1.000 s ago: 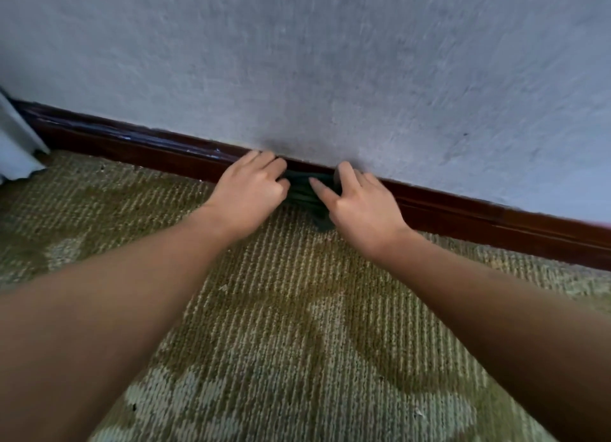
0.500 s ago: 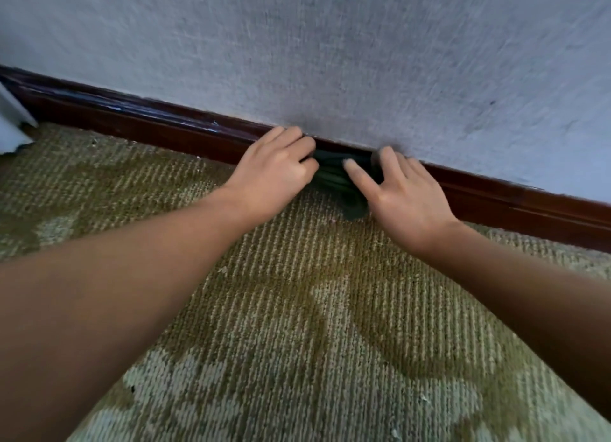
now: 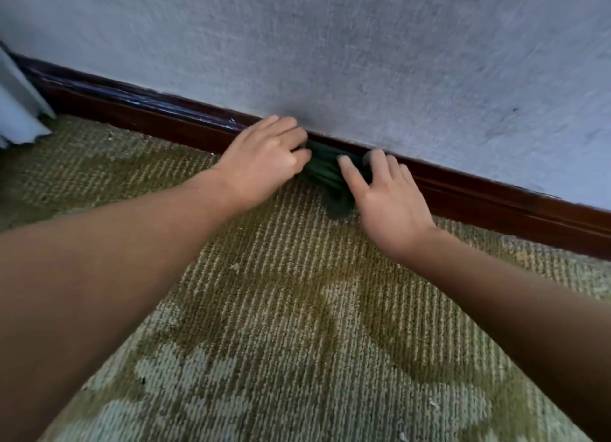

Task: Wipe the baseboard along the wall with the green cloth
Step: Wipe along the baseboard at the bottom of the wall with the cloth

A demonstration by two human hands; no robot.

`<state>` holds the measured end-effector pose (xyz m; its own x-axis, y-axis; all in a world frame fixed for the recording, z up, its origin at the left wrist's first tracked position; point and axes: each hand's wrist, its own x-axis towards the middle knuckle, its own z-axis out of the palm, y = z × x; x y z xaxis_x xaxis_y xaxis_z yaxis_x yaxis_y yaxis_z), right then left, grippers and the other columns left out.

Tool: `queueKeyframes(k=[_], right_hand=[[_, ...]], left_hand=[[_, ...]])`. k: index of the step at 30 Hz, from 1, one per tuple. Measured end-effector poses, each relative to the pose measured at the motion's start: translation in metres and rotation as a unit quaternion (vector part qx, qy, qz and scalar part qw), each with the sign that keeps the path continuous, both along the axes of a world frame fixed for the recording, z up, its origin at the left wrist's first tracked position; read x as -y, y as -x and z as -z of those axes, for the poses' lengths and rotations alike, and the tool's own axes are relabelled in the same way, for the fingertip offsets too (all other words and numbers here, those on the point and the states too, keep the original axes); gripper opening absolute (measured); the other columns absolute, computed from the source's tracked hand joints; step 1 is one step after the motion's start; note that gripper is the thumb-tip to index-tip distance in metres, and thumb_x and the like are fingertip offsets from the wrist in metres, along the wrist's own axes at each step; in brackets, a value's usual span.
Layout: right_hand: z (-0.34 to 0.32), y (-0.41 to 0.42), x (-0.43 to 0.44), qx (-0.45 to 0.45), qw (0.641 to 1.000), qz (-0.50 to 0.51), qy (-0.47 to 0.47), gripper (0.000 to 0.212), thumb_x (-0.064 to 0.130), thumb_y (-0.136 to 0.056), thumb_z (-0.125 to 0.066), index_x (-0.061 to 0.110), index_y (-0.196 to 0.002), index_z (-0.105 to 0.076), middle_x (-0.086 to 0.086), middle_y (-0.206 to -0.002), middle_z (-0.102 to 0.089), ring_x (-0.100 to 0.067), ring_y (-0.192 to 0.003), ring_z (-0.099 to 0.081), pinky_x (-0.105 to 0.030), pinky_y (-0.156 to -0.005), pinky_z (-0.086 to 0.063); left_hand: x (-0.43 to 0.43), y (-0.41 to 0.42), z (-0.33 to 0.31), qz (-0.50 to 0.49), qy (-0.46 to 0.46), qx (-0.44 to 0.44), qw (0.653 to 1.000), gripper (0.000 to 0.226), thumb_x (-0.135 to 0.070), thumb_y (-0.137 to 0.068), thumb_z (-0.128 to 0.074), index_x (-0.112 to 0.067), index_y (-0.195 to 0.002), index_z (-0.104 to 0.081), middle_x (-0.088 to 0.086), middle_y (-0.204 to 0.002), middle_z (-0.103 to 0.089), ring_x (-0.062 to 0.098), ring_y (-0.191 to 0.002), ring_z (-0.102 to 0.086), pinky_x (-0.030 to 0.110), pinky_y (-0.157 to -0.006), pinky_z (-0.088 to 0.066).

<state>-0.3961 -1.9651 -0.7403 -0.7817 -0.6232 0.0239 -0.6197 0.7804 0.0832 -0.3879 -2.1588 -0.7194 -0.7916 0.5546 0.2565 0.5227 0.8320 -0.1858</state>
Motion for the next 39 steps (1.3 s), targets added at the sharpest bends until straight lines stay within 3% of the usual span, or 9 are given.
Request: queueKeyframes(k=[4, 7, 9, 14, 19, 28, 30, 34, 39], right_hand=[[-0.005, 0.001, 0.017, 0.018, 1.0, -0.012, -0.014, 0.067, 0.009, -0.089, -0.045, 0.011, -0.146, -0.011, -0.021, -0.131, -0.027, -0.035, -0.117, -0.03, -0.038, -0.096, -0.026], [-0.014, 0.006, 0.01, 0.011, 0.999, -0.037, -0.033, 0.066, 0.011, -0.089, -0.047, 0.013, -0.146, -0.014, -0.02, -0.129, -0.028, -0.035, -0.117, -0.031, -0.038, -0.097, -0.027], [-0.021, 0.01, -0.004, 0.005, 0.999, -0.037, -0.04, 0.063, 0.012, -0.089, -0.048, 0.016, -0.145, -0.019, -0.02, -0.126, -0.031, -0.035, -0.115, -0.032, -0.039, -0.096, -0.028], [-0.028, 0.003, -0.055, 0.014, 0.998, 0.023, -0.058, 0.061, 0.006, -0.088, -0.052, 0.02, -0.144, -0.029, -0.02, -0.114, -0.039, -0.036, -0.103, -0.041, -0.041, -0.083, -0.036], [-0.028, -0.003, -0.061, 0.021, 0.997, 0.059, -0.049, 0.061, -0.001, -0.083, -0.058, 0.016, -0.139, -0.039, -0.023, -0.107, -0.044, -0.039, -0.093, -0.047, -0.039, -0.07, -0.04], [-0.034, -0.005, -0.05, -0.018, 0.997, 0.011, -0.072, 0.07, -0.02, -0.052, -0.076, -0.005, -0.118, -0.059, -0.029, -0.082, -0.052, -0.041, -0.06, -0.055, -0.034, -0.044, -0.042], [-0.039, -0.006, -0.043, -0.009, 0.994, 0.025, -0.11, 0.069, -0.016, -0.059, -0.074, -0.002, -0.124, -0.055, -0.028, -0.087, -0.051, -0.04, -0.064, -0.056, -0.034, -0.044, -0.041], [-0.047, -0.008, -0.032, 0.007, 0.972, 0.077, -0.223, 0.064, 0.012, -0.091, -0.048, 0.02, -0.147, -0.017, -0.012, -0.113, -0.035, -0.029, -0.088, -0.053, -0.031, -0.058, -0.032], [-0.056, -0.008, -0.017, 0.044, 0.962, 0.123, -0.239, 0.061, 0.016, -0.093, -0.044, 0.024, -0.147, -0.016, -0.01, -0.119, -0.032, -0.028, -0.094, -0.052, -0.031, -0.062, -0.034]], left_hand=[[0.008, -0.003, -0.007, -0.041, 0.008, 0.032, 0.999, 0.014, 0.012, -0.064, -0.067, 0.01, -0.078, -0.069, 0.023, -0.073, -0.064, 0.037, -0.073, -0.061, 0.039, -0.065, -0.05], [-0.004, -0.007, -0.005, -0.081, -0.022, 0.043, 0.996, 0.029, 0.0, -0.073, -0.042, 0.01, -0.074, -0.069, 0.024, -0.072, -0.062, 0.037, -0.072, -0.062, 0.038, -0.065, -0.05], [-0.018, -0.009, -0.002, -0.071, -0.04, 0.042, 0.996, 0.035, -0.005, -0.073, -0.036, 0.009, -0.073, -0.068, 0.023, -0.072, -0.062, 0.036, -0.073, -0.062, 0.037, -0.065, -0.05], [-0.058, 0.0, 0.007, 0.028, -0.025, -0.02, 0.999, 0.025, -0.005, -0.075, -0.046, -0.001, -0.061, -0.066, 0.014, -0.067, -0.064, 0.026, -0.066, -0.064, 0.027, -0.059, -0.049], [-0.069, 0.007, 0.017, 0.079, -0.03, -0.099, 0.992, 0.012, -0.003, -0.065, -0.074, -0.007, -0.058, -0.066, 0.007, -0.066, -0.065, 0.023, -0.065, -0.064, 0.025, -0.061, -0.049], [-0.049, 0.014, 0.016, 0.132, -0.036, -0.1, 0.985, 0.012, -0.005, -0.064, -0.073, -0.012, -0.055, -0.068, 0.003, -0.065, -0.066, 0.019, -0.064, -0.064, 0.022, -0.061, -0.049], [-0.045, 0.016, 0.016, 0.146, -0.038, -0.104, 0.983, 0.013, -0.006, -0.066, -0.073, -0.012, -0.055, -0.068, 0.002, -0.066, -0.066, 0.019, -0.064, -0.064, 0.022, -0.062, -0.048], [-0.036, 0.021, 0.017, 0.201, -0.022, -0.126, 0.971, 0.017, -0.004, -0.066, -0.074, -0.013, -0.054, -0.066, 0.001, -0.065, -0.064, 0.019, -0.064, -0.062, 0.023, -0.062, -0.048], [-0.028, 0.025, 0.019, 0.237, 0.016, -0.118, 0.964, 0.016, -0.008, -0.064, -0.077, -0.015, -0.054, -0.068, -0.001, -0.069, -0.064, 0.017, -0.067, -0.061, 0.023, -0.063, -0.047]])
